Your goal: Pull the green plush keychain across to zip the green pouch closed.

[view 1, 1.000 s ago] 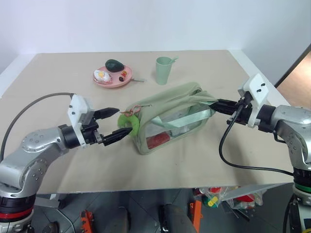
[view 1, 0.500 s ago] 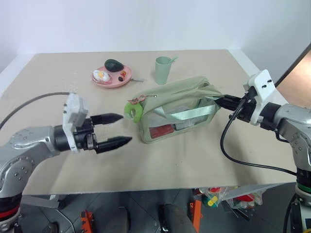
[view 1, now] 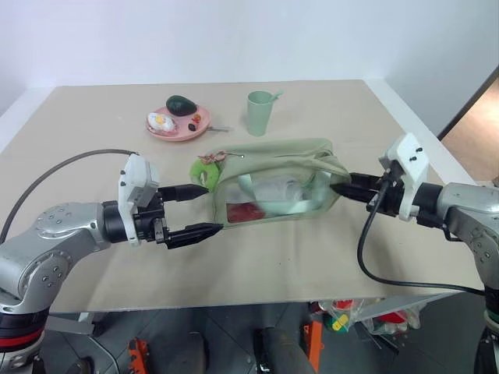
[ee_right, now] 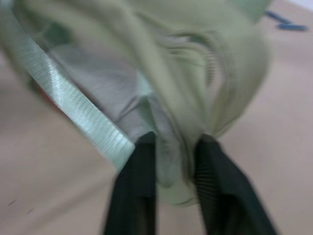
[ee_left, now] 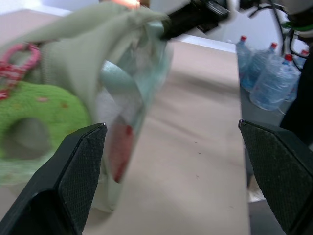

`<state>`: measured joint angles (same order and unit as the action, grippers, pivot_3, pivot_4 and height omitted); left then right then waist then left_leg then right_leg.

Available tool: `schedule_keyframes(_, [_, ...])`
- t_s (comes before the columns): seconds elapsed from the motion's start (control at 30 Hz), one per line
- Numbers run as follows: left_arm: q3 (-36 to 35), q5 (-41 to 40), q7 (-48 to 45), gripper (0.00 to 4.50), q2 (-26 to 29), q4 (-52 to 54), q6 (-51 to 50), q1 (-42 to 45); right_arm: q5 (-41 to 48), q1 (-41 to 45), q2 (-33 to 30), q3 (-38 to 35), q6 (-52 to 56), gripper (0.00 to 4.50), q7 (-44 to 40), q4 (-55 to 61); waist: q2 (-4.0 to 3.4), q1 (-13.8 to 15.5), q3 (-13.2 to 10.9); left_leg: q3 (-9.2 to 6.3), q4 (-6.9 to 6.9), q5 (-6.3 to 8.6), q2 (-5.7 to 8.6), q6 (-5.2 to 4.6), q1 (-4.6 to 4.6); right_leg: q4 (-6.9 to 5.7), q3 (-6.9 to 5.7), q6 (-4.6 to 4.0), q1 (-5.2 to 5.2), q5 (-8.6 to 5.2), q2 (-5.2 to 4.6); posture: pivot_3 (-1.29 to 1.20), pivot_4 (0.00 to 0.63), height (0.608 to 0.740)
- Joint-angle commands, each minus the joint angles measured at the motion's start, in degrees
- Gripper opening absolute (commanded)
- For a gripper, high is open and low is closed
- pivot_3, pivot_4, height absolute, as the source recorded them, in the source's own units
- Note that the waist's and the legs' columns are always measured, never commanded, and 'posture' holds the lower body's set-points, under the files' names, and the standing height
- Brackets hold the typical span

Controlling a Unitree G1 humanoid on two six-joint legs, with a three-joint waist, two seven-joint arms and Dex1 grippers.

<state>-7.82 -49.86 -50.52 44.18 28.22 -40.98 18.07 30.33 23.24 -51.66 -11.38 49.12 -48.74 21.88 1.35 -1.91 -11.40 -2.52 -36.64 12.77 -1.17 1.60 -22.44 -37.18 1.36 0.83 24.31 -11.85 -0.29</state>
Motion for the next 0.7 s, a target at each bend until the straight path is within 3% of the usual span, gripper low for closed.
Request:
schedule_keyframes(0.03, [0.2, 0.8, -0.4, 4.50, -0.4, 0.8, 1.5, 0.8, -0.2, -0.2, -0.8, -1.7, -4.9, 2.56, -1.3, 1.3, 0.00, -0.1, 0.0, 0.01, 0.00, 0.00, 0.00, 0.00, 0.00, 0.00, 0.02, 0.00, 0.00, 0.00, 0.01, 0.00, 0.150, 0.740])
schedule_keyframes(0.23, [1.1, 2.1, -1.0, 4.50, -0.6, 0.5, 2.3, 0.8, -0.3, -0.6, -2.4, -4.1, -10.9, 2.56, -5.0, -3.6, 0.00, 0.0, 0.0, 0.02, 0.00, 0.00, -0.01, 0.00, 0.01, 0.00, 0.07, -0.02, 0.00, 0.01, 0.05, 0.00, 0.150, 0.740])
schedule_keyframes(0.47, [1.7, 3.1, -1.1, 4.50, -1.3, 0.7, 2.6, 0.8, -5.7, 2.5, -1.9, -0.9, -20.2, 2.56, -6.0, -12.2, 0.00, 0.0, 0.0, 0.09, -0.04, 0.00, 0.02, 0.00, 0.01, 0.00, 0.16, -0.02, 0.00, 0.01, 0.05, 0.00, 0.150, 0.740])
schedule_keyframes(0.7, [1.0, 3.4, -0.8, 4.50, -1.1, 1.4, 2.5, -0.1, -2.8, 4.7, -0.5, 0.1, -18.0, 2.56, -6.7, -11.4, 0.00, 0.0, 0.0, 0.08, -0.01, 0.00, 0.00, 0.00, 0.01, 0.00, 0.19, -0.01, 0.01, 0.02, 0.08, 0.00, 0.150, 0.740])
